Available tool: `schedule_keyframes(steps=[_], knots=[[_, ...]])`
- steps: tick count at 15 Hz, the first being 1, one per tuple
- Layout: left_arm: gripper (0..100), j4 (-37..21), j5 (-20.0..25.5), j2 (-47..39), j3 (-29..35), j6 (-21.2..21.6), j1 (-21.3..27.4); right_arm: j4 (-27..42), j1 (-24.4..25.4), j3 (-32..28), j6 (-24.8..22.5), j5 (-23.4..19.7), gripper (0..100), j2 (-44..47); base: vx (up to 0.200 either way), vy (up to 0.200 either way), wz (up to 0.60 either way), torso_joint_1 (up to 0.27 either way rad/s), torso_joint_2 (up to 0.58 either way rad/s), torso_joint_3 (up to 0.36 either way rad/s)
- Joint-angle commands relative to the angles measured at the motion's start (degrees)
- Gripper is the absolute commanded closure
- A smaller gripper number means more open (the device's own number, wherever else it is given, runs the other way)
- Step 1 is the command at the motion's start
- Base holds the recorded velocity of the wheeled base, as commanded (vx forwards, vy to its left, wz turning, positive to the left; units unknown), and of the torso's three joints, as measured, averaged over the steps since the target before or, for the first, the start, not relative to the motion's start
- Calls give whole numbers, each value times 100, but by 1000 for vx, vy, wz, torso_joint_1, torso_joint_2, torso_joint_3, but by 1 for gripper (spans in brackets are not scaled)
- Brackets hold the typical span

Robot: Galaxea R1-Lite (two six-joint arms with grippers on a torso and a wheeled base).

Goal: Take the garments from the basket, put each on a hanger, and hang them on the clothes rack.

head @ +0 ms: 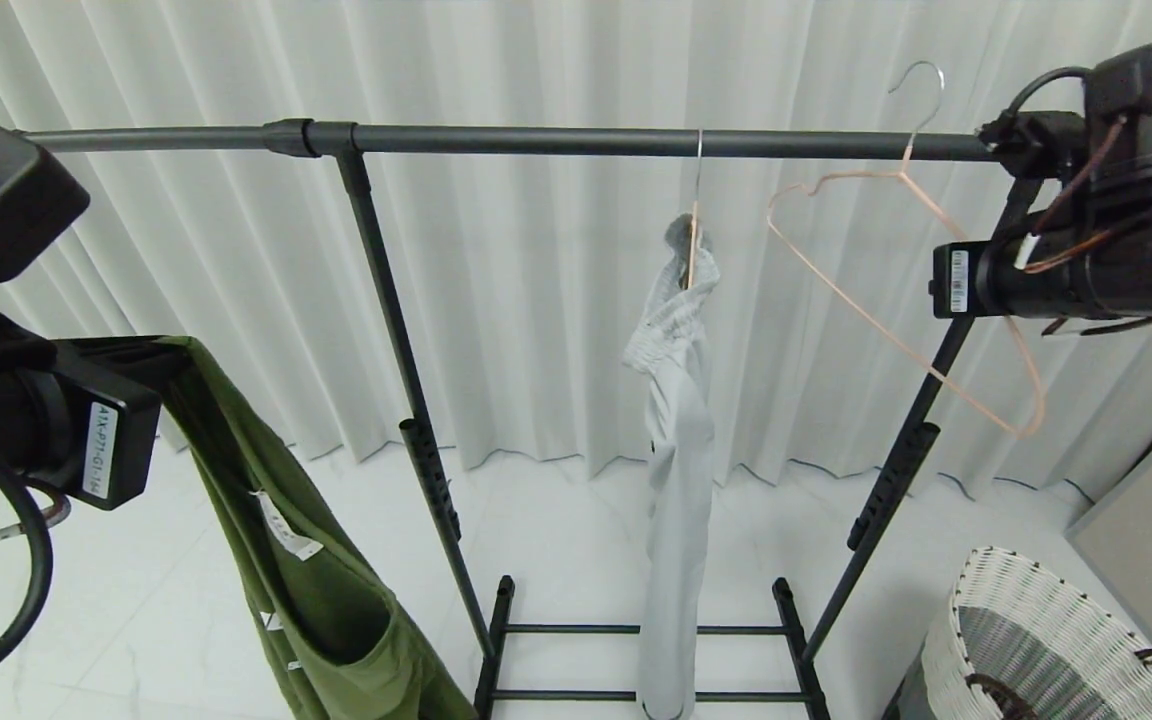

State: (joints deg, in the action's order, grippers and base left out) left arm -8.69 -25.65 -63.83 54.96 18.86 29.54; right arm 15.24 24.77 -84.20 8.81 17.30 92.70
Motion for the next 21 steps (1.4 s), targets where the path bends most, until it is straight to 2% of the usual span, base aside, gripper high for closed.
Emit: schedule_keyframes(steps=[1, 6, 9, 12, 14, 17, 18, 21], knots=[[100, -1, -2, 29, -2, 4, -1, -12, 1, 791, -99, 2, 100, -999, -200, 0, 0, 7, -2, 7], [100, -1, -2, 11, -11, 4, 8, -21, 45, 2109, -424, -42, 100, -2045, -200, 0, 0, -7, 4, 3], [100, -1, 7, 11, -29, 4, 52, -82, 388, 2549, -416, -25, 100, -2370, -133, 0, 0, 2, 3, 3], [100, -1, 7, -42, -81, 13, 448, -575, 1135, 3041, -389, -42, 100, -2590, 0, 0, 0, 0, 0, 0], [100, -1, -10, -262, -29, 92, 500, -750, 1663, 3199, -293, -51, 100, -2625, 0, 0, 0, 0, 0, 0], [100, -1, -283, -903, 472, 48, 483, -786, 2735, 3234, 121, -51, 100, -2625, 0, 0, 0, 0, 0, 0], [100, -1, -309, -1149, 639, -93, 483, -794, 3104, 3375, 270, -42, 100, -2634, 0, 0, 0, 0, 0, 0], [100, -1, -344, -1800, 1052, -981, 500, -1120, 4044, 3753, 630, -42, 100, -2669, 0, 0, 0, 0, 0, 0]])
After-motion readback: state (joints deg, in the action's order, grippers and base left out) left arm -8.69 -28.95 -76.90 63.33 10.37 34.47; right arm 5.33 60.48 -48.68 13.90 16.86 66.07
